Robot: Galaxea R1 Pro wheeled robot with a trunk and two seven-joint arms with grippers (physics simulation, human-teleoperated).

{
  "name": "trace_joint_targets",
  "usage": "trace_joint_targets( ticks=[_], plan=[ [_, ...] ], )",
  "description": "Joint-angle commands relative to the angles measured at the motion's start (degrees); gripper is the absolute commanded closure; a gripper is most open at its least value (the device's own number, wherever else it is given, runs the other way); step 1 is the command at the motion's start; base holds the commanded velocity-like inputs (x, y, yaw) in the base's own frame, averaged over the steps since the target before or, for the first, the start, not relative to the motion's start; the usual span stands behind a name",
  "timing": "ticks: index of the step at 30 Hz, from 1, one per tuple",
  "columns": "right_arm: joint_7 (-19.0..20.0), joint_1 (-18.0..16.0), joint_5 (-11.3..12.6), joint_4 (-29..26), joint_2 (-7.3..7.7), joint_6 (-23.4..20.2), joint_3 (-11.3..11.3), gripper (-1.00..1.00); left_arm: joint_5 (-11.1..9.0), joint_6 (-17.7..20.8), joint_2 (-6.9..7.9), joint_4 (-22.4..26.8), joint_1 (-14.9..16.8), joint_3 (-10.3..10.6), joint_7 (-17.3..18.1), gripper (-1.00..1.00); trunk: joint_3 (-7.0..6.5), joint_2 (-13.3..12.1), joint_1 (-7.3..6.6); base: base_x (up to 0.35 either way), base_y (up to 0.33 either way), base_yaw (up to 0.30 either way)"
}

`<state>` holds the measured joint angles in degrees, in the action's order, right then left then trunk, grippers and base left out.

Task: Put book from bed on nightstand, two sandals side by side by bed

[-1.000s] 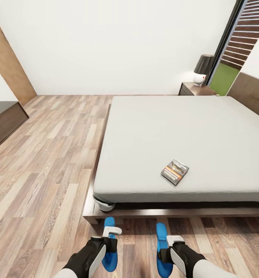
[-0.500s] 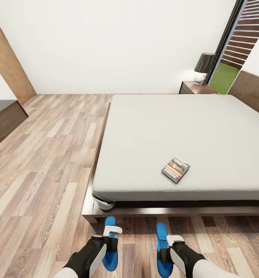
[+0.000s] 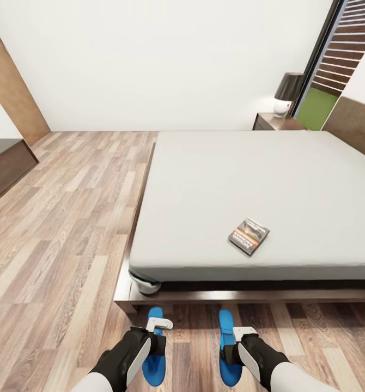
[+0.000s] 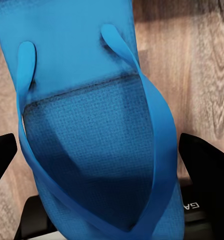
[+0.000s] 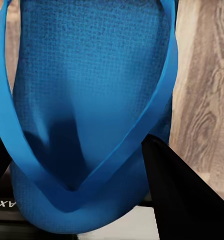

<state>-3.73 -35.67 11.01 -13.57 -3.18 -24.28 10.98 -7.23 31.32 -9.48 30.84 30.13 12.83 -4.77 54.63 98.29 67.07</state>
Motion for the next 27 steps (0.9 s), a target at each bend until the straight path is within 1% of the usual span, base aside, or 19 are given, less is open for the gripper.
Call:
trace_joint_targets(
  ticks=[1, 27],
  plan=[
    [-0.4, -0.01, 0.59, -0.12, 0.02, -0.36, 0.45, 1.0, -0.6, 0.28, 0.04, 0.09, 0.02, 0.34, -0.5, 1.0, 0.22, 0.43, 0.22, 0.0, 0.0, 0.0],
    [-0.4, 0.0, 0.5, -0.23, 0.02, -0.47, 0.45, 1.0, -0.77, 0.23, 0.04, -0.16, 0.02, 0.22, -0.51, 1.0, 4.89, 10.86, 5.93, 0.0, 0.0, 0.0]
  ],
)
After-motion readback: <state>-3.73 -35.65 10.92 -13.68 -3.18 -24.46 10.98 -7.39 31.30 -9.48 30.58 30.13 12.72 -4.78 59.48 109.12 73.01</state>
